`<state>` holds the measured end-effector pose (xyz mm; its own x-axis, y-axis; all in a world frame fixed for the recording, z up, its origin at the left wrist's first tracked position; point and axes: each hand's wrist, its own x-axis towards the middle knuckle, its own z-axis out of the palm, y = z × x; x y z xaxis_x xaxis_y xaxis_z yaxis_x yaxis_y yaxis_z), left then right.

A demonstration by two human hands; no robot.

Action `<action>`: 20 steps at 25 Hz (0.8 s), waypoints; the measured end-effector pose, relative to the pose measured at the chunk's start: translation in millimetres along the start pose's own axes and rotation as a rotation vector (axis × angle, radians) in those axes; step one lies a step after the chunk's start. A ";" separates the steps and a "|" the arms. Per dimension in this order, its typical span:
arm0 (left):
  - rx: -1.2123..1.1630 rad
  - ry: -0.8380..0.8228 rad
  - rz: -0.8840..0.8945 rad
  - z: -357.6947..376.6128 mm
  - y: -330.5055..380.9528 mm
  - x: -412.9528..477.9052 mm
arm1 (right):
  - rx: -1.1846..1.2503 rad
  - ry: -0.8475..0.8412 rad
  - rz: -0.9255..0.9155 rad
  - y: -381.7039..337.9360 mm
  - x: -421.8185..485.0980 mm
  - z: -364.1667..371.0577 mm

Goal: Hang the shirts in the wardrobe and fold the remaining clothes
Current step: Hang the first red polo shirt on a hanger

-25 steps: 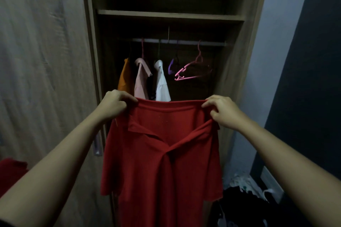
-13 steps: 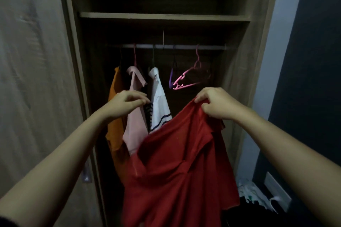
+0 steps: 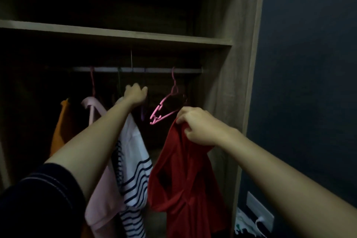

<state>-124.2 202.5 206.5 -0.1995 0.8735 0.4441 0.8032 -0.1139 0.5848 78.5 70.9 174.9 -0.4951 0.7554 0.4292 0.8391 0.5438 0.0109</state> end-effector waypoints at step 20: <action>0.020 0.405 0.104 -23.4 -22.0 -86.2 | 0.156 0.064 0.087 29.3 2.6 55.5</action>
<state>-137.8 118.6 171.2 -0.3182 0.6006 0.7335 0.8404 -0.1793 0.5114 89.3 109.1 126.2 -0.4027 0.7800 0.4790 0.8306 0.5313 -0.1668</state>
